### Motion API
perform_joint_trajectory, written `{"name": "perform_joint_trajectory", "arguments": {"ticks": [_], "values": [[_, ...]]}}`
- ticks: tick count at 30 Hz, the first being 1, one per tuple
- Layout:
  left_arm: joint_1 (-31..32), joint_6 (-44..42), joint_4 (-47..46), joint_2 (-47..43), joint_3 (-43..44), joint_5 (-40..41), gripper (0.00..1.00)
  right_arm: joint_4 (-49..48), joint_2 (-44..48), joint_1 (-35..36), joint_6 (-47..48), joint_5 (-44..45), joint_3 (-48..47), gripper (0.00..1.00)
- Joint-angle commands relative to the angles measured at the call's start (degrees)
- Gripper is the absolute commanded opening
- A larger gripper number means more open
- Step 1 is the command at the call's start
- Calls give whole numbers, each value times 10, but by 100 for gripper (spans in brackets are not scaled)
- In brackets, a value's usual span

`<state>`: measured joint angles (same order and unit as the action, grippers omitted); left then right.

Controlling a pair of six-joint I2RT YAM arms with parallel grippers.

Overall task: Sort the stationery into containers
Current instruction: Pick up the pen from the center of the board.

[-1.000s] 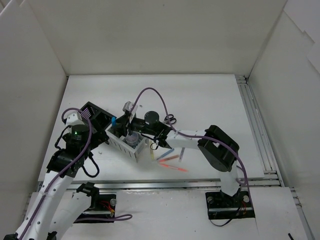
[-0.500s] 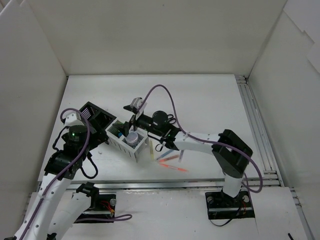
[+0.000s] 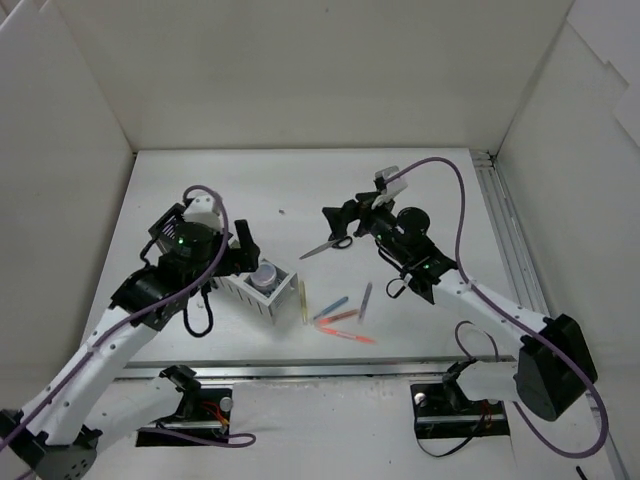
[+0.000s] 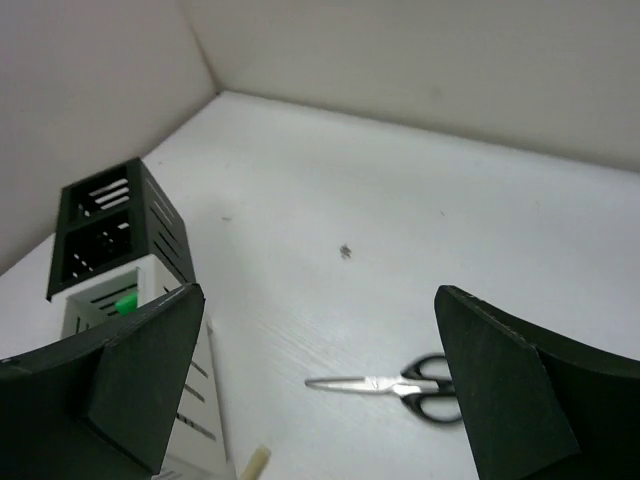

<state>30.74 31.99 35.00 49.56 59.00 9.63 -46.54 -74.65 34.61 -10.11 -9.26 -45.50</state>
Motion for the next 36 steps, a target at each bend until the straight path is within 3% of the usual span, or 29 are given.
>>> {"name": "perform_joint_trajectory", "arguments": {"ticks": [1,2,4,5,8,13,18,20,24,28,30,33,36], "values": [[68,-65,-62,61,47,9,100,138,81,-11,-47,76,-1,98],[83,-76,-75,89,57,5,99,246,95,-11,-69,155,-9,98],[120,-102,-85,116,69,0,100,348,130,-11,-100,246,-27,98],[133,-107,-94,147,80,-4,99,427,143,-12,-135,346,-28,98],[169,-119,-116,202,102,-15,99,500,215,-16,-186,448,9,98],[204,-131,-128,288,137,-47,99,561,339,-36,-214,444,77,98],[217,-119,-131,338,153,-63,99,627,308,-42,-156,321,63,98],[217,-119,-148,332,133,-70,100,632,277,-38,-107,264,53,98],[229,-115,-159,310,103,-57,100,618,174,0,1,277,33,98],[235,-117,-163,282,74,-45,100,501,135,24,226,253,-19,98],[240,-115,-151,276,77,-45,99,445,129,24,291,242,-51,98],[240,-105,-135,243,71,-12,99,357,123,11,489,119,-63,98],[240,-92,-122,219,62,4,100,374,99,-15,634,3,-113,98]]}}
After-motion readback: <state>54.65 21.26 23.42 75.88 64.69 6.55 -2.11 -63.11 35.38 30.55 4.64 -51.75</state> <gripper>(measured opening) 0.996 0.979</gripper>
